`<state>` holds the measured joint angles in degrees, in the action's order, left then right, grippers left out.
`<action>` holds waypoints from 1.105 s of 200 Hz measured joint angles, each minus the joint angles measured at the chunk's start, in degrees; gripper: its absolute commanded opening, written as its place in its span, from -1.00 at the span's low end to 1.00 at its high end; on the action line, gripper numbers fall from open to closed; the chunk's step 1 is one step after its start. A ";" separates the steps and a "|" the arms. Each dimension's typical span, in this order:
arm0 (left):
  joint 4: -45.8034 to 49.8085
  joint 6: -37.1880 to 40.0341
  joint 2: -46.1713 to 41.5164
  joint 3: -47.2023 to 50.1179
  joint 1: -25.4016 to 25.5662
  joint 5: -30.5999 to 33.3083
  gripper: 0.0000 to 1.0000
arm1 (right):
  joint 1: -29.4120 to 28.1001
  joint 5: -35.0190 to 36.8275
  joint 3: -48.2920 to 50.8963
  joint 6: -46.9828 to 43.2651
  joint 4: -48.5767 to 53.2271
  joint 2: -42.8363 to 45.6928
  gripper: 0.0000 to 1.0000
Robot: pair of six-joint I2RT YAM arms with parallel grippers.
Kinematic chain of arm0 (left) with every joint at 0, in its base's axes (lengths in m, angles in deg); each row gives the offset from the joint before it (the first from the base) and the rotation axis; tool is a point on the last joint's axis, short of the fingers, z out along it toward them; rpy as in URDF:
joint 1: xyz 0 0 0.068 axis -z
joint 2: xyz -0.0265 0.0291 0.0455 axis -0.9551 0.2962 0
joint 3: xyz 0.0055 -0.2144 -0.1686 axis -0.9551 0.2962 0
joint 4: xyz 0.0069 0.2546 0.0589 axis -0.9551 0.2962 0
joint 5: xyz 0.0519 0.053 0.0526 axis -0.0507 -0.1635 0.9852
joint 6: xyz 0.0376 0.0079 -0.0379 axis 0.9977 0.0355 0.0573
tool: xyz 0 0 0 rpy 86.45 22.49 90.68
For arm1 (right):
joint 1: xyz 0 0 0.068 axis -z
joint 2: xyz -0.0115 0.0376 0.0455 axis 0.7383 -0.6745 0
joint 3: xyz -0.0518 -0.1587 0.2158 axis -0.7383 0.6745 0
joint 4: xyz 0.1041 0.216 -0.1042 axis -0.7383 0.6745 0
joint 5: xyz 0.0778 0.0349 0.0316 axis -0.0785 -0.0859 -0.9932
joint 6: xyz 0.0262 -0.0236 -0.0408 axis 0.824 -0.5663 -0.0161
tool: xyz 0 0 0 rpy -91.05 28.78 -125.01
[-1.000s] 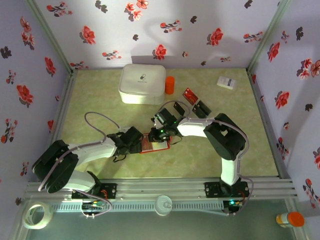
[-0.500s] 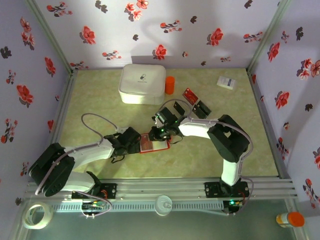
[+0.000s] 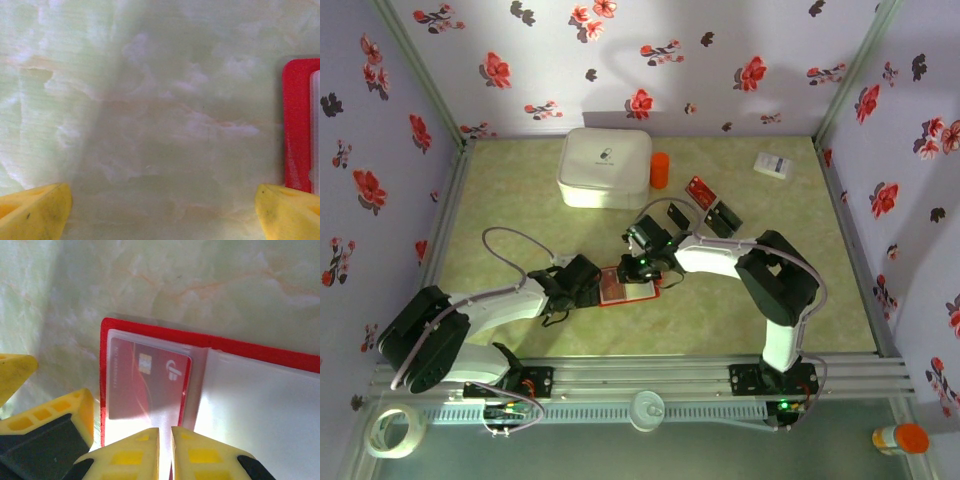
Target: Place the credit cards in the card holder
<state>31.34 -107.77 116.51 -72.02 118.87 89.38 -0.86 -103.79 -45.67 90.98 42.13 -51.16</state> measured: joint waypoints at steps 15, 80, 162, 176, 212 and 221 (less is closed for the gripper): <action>-0.02 0.00 0.04 0.00 0.00 0.02 0.89 | -0.22 0.11 -0.26 0.00 -0.02 -0.37 -0.71; -0.07 0.00 0.09 0.00 0.00 0.07 0.89 | -0.70 0.42 -1.05 0.02 0.26 -2.71 -0.70; -0.07 0.00 0.09 0.00 0.00 0.07 0.89 | -1.29 0.98 -2.03 -0.15 1.51 -2.58 -0.54; -0.07 0.00 0.09 0.00 0.00 0.07 0.90 | -1.33 1.22 -2.03 -0.39 2.12 -1.99 -0.49; 0.02 0.04 -0.07 0.00 0.00 0.07 0.90 | -1.11 2.12 -2.03 -0.72 3.39 1.01 -0.41; 0.11 0.04 -0.24 -0.02 -0.02 0.00 0.90 | -0.85 2.36 -2.03 -0.90 3.56 1.77 -0.39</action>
<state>31.45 -107.73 116.27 -72.04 118.85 89.38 -1.71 -101.43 -47.71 90.08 45.70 -49.39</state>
